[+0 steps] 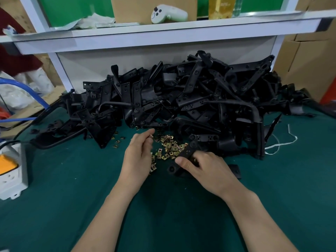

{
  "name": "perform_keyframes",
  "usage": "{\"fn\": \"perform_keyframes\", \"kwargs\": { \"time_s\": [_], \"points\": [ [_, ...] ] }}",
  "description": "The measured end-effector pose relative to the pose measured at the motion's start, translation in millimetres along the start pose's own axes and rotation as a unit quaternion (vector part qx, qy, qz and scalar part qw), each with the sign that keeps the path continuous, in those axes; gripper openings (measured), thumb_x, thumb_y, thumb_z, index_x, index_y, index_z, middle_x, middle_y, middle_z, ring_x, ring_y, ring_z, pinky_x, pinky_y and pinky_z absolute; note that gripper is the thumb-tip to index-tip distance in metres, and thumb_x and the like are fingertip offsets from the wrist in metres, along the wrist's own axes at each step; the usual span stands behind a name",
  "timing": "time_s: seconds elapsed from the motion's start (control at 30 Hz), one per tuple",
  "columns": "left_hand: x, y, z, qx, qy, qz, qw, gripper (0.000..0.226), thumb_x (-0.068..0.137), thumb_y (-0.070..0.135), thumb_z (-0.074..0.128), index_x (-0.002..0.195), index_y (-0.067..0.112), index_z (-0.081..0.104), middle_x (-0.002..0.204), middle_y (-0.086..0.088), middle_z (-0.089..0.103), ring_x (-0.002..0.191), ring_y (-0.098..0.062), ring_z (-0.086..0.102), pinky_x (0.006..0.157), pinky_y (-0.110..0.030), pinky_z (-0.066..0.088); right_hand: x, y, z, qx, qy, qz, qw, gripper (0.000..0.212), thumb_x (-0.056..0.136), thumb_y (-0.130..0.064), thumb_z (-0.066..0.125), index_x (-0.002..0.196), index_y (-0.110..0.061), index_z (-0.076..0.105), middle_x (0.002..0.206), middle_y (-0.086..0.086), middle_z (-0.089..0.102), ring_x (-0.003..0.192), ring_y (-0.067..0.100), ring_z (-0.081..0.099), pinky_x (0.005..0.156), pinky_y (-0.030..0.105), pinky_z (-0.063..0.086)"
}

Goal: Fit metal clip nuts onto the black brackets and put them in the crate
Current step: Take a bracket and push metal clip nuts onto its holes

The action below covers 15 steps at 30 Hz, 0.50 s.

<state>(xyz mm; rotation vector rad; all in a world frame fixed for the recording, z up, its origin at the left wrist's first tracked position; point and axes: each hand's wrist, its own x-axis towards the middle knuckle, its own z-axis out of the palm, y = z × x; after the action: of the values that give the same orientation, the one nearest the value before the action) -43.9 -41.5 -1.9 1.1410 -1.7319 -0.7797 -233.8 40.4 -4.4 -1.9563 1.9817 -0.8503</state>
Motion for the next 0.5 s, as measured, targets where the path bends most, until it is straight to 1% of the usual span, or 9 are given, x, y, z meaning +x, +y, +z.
{"fn": "perform_keyframes", "kwargs": {
  "time_s": [0.03, 0.1, 0.17, 0.23, 0.3, 0.37, 0.5],
  "points": [
    [0, 3, -1, -0.04, -0.004, -0.013, 0.999, 0.029, 0.106, 0.017, 0.049, 0.131, 0.028, 0.06, 0.097, 0.012, 0.064, 0.089, 0.005, 0.06, 0.079, -0.003, 0.041, 0, 0, 0, 0.003, -0.003, -0.001, 1.0, 0.07, 0.078, -0.089, 0.024, 0.101, -0.04, 0.069, 0.064, -0.019, 0.049, 0.06, -0.003, 0.047, 0.061, 0.028, 0.037],
    [-1, 8, -2, -0.11, -0.019, -0.026, 0.993, 0.022, 0.103, 0.018, 0.055, 0.12, 0.031, 0.061, 0.093, 0.009, 0.071, 0.084, 0.0, 0.065, 0.078, -0.008, 0.047, 0, 0, -1, 0.01, -0.01, 0.001, 1.0, 0.069, 0.077, -0.089, 0.026, 0.102, -0.04, 0.069, 0.064, -0.02, 0.049, 0.061, -0.004, 0.047, 0.065, 0.031, 0.038],
    [-3, 11, -2, -0.147, -0.021, -0.025, 0.989, 0.016, 0.102, 0.02, 0.058, 0.113, 0.029, 0.065, 0.093, 0.01, 0.073, 0.083, -0.005, 0.068, 0.078, -0.013, 0.05, 1, 0, -2, 0.01, -0.014, 0.003, 1.0, 0.07, 0.077, -0.089, 0.026, 0.102, -0.04, 0.069, 0.063, -0.02, 0.049, 0.061, -0.004, 0.047, 0.066, 0.032, 0.039],
    [-4, 13, -2, -0.168, -0.014, -0.024, 0.985, 0.015, 0.101, 0.02, 0.059, 0.108, 0.029, 0.069, 0.092, 0.01, 0.075, 0.08, -0.004, 0.068, 0.077, -0.013, 0.051, 1, -1, -2, 0.009, -0.016, 0.005, 1.0, 0.071, 0.077, -0.089, 0.025, 0.102, -0.039, 0.069, 0.064, -0.019, 0.05, 0.062, -0.003, 0.048, 0.066, 0.032, 0.04],
    [-3, 14, -2, -0.187, -0.008, -0.025, 0.982, 0.019, 0.101, 0.017, 0.058, 0.106, 0.03, 0.071, 0.092, 0.01, 0.076, 0.078, -0.001, 0.068, 0.076, -0.012, 0.051, 0, 0, -2, 0.011, -0.02, 0.006, 1.0, 0.071, 0.078, -0.089, 0.025, 0.103, -0.039, 0.069, 0.065, -0.018, 0.053, 0.063, -0.001, 0.05, 0.068, 0.033, 0.044],
    [-3, 14, -3, -0.2, -0.008, -0.026, 0.979, 0.023, 0.102, 0.016, 0.058, 0.107, 0.033, 0.072, 0.094, 0.01, 0.077, 0.08, 0.0, 0.068, 0.077, -0.013, 0.052, 0, 1, -2, 0.013, -0.021, 0.006, 1.0, 0.071, 0.078, -0.089, 0.024, 0.103, -0.039, 0.069, 0.065, -0.016, 0.053, 0.063, 0.0, 0.051, 0.069, 0.032, 0.047],
    [-2, 12, -5, -0.219, -0.012, -0.039, 0.975, 0.027, 0.101, 0.014, 0.058, 0.114, 0.034, 0.071, 0.102, 0.008, 0.077, 0.086, -0.003, 0.069, 0.08, -0.016, 0.054, 0, 2, -1, 0.01, -0.021, 0.005, 1.0, 0.072, 0.077, -0.089, 0.022, 0.099, -0.038, 0.068, 0.064, -0.012, 0.054, 0.062, 0.003, 0.052, 0.066, 0.029, 0.045]
  ]
}}
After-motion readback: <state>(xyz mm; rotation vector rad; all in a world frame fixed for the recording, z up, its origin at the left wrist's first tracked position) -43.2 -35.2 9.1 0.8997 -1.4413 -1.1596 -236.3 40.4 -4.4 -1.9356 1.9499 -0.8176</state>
